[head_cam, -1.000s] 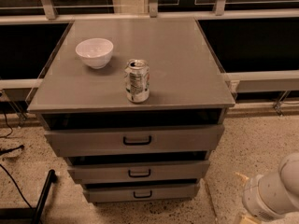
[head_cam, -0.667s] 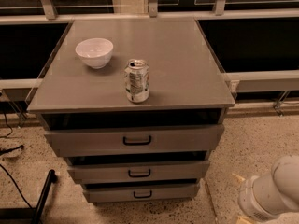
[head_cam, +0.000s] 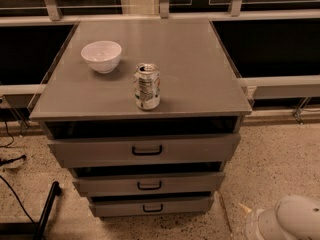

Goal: Open bottom drawer

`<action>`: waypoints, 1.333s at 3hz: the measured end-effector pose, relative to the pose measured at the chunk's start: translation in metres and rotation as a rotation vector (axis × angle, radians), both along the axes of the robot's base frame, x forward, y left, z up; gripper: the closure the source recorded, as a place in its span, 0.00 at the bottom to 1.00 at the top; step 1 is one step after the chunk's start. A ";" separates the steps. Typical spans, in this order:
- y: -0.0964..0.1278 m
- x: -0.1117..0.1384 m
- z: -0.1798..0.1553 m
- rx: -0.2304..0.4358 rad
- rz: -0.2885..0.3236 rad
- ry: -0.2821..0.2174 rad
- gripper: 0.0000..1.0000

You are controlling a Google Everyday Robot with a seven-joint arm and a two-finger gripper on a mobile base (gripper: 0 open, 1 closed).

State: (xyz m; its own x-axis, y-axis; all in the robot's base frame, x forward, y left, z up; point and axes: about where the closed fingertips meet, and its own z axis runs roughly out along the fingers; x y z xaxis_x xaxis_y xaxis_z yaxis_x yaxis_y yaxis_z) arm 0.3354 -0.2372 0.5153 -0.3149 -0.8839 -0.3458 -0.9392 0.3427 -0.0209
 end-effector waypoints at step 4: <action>0.018 -0.003 -0.098 0.184 0.064 -0.006 0.00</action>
Offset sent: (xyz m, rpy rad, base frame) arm 0.0014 0.0024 -0.0354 0.0791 -0.0042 -0.0007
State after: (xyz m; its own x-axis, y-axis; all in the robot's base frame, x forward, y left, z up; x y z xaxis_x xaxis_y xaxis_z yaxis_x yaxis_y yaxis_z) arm 0.3320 -0.2193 0.4174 -0.2578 -0.8237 -0.5051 -0.9592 0.2811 0.0313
